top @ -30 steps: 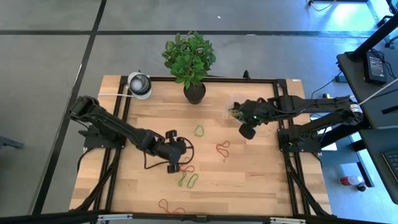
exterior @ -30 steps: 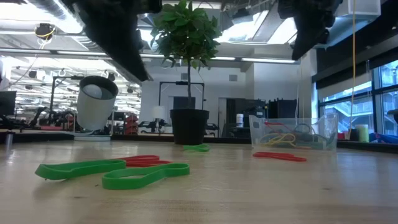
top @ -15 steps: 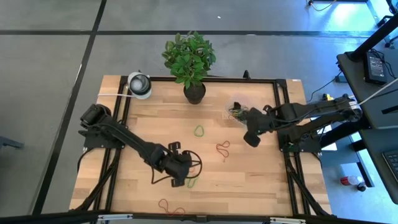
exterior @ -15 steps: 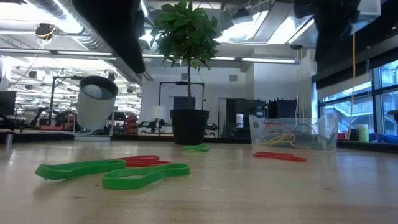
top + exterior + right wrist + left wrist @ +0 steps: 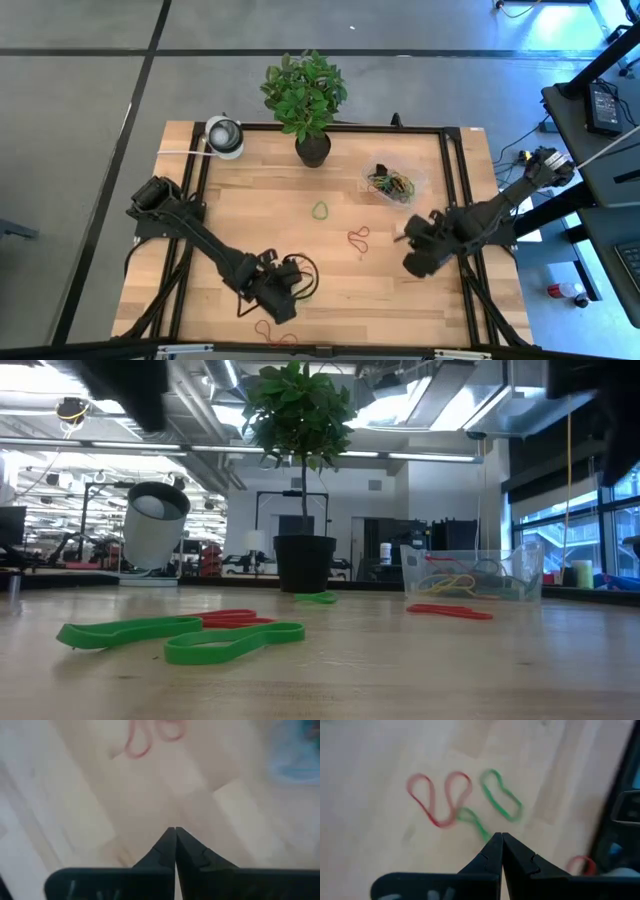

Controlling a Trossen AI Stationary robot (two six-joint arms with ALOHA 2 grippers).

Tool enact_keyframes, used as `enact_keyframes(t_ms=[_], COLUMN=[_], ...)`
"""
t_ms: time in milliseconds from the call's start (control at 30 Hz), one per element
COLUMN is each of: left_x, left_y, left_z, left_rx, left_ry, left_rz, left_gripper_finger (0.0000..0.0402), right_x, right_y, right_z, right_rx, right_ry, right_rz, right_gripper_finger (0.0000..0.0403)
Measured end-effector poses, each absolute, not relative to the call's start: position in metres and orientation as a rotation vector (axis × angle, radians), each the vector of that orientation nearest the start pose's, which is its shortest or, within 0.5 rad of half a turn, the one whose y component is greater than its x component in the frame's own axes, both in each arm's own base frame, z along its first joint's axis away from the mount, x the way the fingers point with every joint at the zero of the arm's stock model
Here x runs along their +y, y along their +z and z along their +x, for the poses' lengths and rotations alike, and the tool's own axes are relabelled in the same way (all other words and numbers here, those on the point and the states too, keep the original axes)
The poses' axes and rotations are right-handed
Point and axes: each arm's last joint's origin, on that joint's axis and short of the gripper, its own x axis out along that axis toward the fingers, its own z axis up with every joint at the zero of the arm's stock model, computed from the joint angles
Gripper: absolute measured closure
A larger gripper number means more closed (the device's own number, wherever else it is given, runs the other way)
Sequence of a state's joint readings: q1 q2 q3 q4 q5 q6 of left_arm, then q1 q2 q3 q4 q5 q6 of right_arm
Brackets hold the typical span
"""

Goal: Pick and place rubber bands into bin
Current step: Put the green rubber band into the bin

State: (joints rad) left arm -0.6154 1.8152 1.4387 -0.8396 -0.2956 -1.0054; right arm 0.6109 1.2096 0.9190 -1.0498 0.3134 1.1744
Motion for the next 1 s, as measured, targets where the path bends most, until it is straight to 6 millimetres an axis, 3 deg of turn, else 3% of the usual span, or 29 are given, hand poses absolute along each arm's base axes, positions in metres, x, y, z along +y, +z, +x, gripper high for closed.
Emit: enact_keyframes(t_ms=[267, 467, 800, 1000], left_x=[-0.213, -0.208, -0.194, -0.194], left_y=[0.226, 0.211, 0.169, 0.139], left_z=[0.297, 0.305, 0.332, 0.344], left_rx=[1.132, 1.205, 1.229, 1.279], left_ry=[0.381, 0.435, 0.617, 0.680], left_rz=[-0.435, -0.533, -0.720, -0.794], left_gripper_finger=[0.0398, 0.0380, 0.0291, 0.0279], right_x=[0.134, 0.125, 0.104, 0.100], right_y=[0.205, 0.189, 0.196, 0.205], right_z=[0.157, 0.140, 0.119, 0.114], right_rx=[1.045, 0.950, 0.866, 0.815], right_ry=[-0.078, 0.049, 0.136, 0.194], right_rz=[0.406, 0.442, 0.422, 0.381], right_gripper_finger=[0.0401, 0.0401, 0.0401, 0.0399])
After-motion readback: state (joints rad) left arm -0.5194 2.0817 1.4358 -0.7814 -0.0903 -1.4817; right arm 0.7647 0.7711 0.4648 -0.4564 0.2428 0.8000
